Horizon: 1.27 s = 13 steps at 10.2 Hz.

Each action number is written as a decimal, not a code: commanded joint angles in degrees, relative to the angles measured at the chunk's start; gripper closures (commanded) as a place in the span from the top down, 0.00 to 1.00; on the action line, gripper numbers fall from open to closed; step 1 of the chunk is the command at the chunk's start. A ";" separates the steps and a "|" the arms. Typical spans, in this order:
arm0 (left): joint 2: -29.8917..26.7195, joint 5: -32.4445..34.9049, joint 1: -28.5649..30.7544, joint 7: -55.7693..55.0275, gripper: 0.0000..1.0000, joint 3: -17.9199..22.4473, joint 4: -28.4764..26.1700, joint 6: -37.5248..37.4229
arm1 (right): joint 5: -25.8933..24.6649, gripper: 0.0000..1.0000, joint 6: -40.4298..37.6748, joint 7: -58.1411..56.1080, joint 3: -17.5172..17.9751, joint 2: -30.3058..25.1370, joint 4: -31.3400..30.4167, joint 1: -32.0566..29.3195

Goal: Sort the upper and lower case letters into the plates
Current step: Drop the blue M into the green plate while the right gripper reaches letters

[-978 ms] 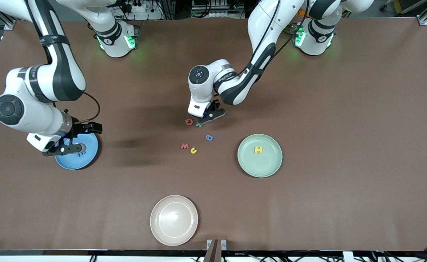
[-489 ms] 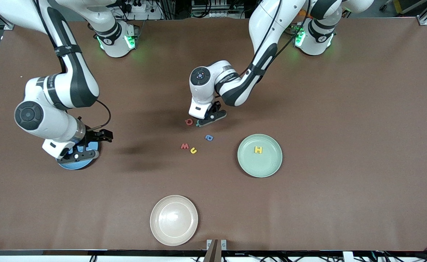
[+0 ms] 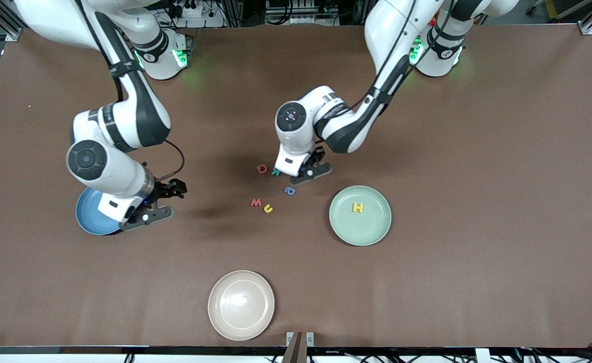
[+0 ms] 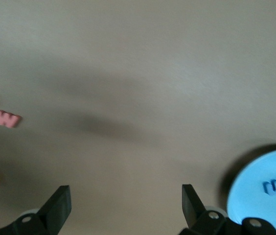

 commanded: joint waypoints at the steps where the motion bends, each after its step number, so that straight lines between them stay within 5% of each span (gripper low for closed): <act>1: -2.38 -1.35 6.74 9.82 0.00 -0.71 -1.00 -2.52 | 0.09 1.00 -1.22 3.94 -0.19 5.08 7.24 4.43; 5: -1.86 -1.26 14.24 21.36 0.00 -0.71 0.23 -2.43 | -0.17 1.00 -0.61 6.49 -0.19 13.42 14.61 11.11; 6: -1.68 -1.79 14.24 21.37 0.70 -0.71 0.23 -2.43 | -0.78 1.00 -0.35 7.55 -0.27 15.97 16.90 13.83; 7: -1.86 -2.84 14.33 21.37 1.00 -0.62 0.23 -2.43 | -0.97 1.00 1.13 7.04 -0.36 18.08 18.58 14.90; 13: -4.40 -6.27 13.54 20.58 1.00 -1.50 0.76 -3.30 | -1.05 1.00 10.19 0.36 -0.27 23.81 18.77 16.49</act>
